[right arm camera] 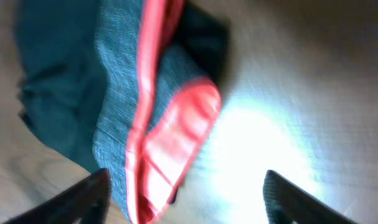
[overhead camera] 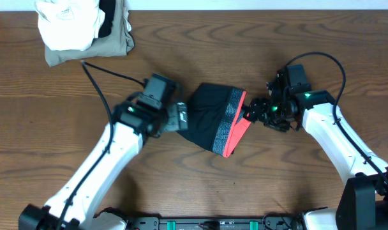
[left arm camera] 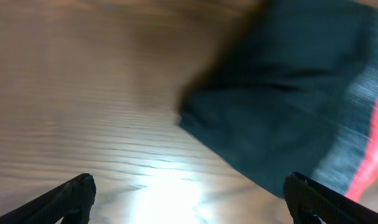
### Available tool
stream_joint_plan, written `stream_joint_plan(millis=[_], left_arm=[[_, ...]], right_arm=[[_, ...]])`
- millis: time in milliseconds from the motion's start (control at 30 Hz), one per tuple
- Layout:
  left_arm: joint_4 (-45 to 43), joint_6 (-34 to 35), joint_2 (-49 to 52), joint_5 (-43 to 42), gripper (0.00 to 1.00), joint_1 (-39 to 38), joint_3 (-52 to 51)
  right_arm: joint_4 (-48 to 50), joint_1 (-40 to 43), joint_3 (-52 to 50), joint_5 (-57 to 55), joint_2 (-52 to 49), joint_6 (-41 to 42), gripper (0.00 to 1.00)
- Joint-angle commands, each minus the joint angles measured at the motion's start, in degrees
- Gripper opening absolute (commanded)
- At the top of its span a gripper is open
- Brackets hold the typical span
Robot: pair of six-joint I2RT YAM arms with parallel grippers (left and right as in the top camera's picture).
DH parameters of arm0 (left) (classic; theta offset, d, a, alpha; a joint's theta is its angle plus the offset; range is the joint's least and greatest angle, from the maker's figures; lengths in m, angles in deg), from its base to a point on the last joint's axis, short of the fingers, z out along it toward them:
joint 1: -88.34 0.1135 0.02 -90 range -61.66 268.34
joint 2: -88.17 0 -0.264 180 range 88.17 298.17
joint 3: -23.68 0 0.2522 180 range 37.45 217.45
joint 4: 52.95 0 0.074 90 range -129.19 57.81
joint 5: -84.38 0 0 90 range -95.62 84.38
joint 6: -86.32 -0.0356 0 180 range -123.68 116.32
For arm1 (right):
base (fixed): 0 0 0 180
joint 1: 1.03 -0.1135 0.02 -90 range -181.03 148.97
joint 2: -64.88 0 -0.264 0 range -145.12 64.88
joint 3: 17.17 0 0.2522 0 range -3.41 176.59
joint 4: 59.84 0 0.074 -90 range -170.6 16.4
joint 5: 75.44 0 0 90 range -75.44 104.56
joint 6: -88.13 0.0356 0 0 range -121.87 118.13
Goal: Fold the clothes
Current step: 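Release the folded bundle and withdraw both grippers sideways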
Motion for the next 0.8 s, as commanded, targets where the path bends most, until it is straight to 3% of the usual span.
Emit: stream_joint_plan(millis=[0,200,467,767], left_arm=[[0.13,0.35,2.4,1.38,0.98,4.7,0.7],[-0.57,1.6,5.88,1.38,0.98,8.26,0.68],[-0.96,1.6,7.45,1.38,0.98,8.5,0.68],[-0.98,1.6,7.45,1.38,0.98,8.5,0.68]], right_arm=[[-2.89,-0.28,0.52,-0.35,-0.52,-0.66,0.99],[-6.95,-3.26,0.07,-0.39,-0.52,0.02,0.99],[-5.99,-6.71,-0.48,-5.73,-0.52,6.97,0.99],[-2.25,-10.16,-0.48,-7.89,-0.55,8.59,0.99]])
